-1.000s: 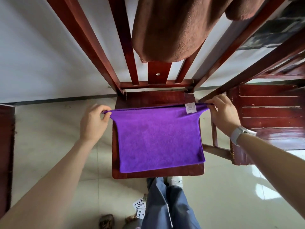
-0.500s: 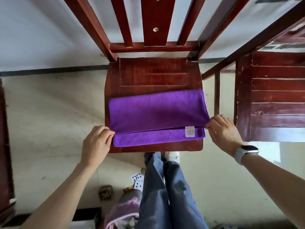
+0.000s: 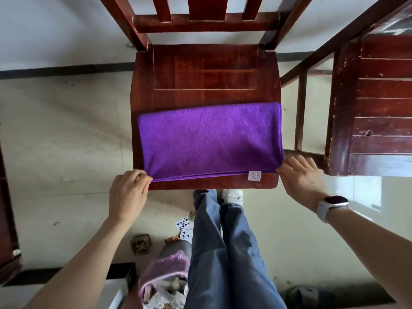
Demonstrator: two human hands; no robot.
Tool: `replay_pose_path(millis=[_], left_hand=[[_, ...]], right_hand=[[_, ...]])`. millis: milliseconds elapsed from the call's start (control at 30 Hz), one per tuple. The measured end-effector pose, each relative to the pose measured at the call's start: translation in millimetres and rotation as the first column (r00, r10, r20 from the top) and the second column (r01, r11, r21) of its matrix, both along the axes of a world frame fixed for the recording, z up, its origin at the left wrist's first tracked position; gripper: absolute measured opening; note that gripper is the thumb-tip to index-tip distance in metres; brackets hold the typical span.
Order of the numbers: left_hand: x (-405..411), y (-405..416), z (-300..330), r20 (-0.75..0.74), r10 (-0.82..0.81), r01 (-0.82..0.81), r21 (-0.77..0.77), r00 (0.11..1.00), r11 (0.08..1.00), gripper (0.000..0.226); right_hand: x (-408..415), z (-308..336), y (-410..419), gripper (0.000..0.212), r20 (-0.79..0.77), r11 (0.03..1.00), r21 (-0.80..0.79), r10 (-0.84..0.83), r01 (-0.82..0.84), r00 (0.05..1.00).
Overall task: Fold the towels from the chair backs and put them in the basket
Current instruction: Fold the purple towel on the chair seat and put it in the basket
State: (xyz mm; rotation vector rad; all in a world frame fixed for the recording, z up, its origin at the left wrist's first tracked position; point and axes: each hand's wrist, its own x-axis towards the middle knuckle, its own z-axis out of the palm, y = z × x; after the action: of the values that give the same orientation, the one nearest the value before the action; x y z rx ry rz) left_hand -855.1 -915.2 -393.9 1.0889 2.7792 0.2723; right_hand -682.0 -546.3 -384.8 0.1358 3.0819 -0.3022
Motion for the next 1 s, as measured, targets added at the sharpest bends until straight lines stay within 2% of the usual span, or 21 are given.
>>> replay_pose_path(millis=[67,167,300,433,500,633,733,900,1000], left_hand=[[2.0,-1.3,-1.9,-0.007,0.003,-0.003,0.001,1.0,1.0,0.004],[4.6,-2.8,-6.5,-0.018,0.005,-0.005,-0.019,1.0,1.0,0.012],[7.5,0.3,-11.9,-0.032,-0.016,0.013,-0.09,0.999,0.996,0.008],[12.0,-1.0,-11.6,-0.001,-0.041,0.04,-0.143,0.999,0.989,0.017],[12.3,-2.0,-7.2,0.027,-0.02,0.024,-0.155,0.999,0.988,0.024],[7.5,13.7,-0.1,0.01,0.091,-0.089,-0.104,0.996,0.991,0.03],[1.3,50.7,-3.1,0.008,0.129,-0.129,-0.036,0.992,0.991,0.028],[-6.2,113.3,-31.1,0.061,0.091,-0.081,-0.154,0.994,0.985,0.056],[-12.1,126.1,-55.5,0.042,0.064,-0.053,-0.216,0.997,0.975,0.075]], right_hand=[[2.2,-2.8,-1.6,0.008,0.003,1.0,0.008,0.004,-0.004,1.0],[4.0,-10.0,-2.5,0.009,0.024,1.0,0.027,0.004,-0.005,1.0],[4.0,-18.1,-4.5,0.014,0.072,0.997,0.079,-0.016,0.011,0.997],[6.8,-17.6,-7.3,0.016,0.124,0.995,0.09,-0.046,0.035,0.991],[8.7,-13.5,-7.0,0.026,0.14,0.996,0.071,-0.063,0.054,0.988],[0.3,-5.3,-9.0,0.025,0.132,0.99,0.065,-0.129,0.121,0.983],[-27.5,-9.4,-24.3,0.031,0.094,0.993,0.05,-0.11,0.106,0.989],[-85.8,-33.4,-65.0,0.051,0.166,0.997,0.062,-0.063,0.053,0.984],[-107.3,-53.4,-79.9,0.061,0.147,0.999,0.038,-0.03,0.025,0.989]])
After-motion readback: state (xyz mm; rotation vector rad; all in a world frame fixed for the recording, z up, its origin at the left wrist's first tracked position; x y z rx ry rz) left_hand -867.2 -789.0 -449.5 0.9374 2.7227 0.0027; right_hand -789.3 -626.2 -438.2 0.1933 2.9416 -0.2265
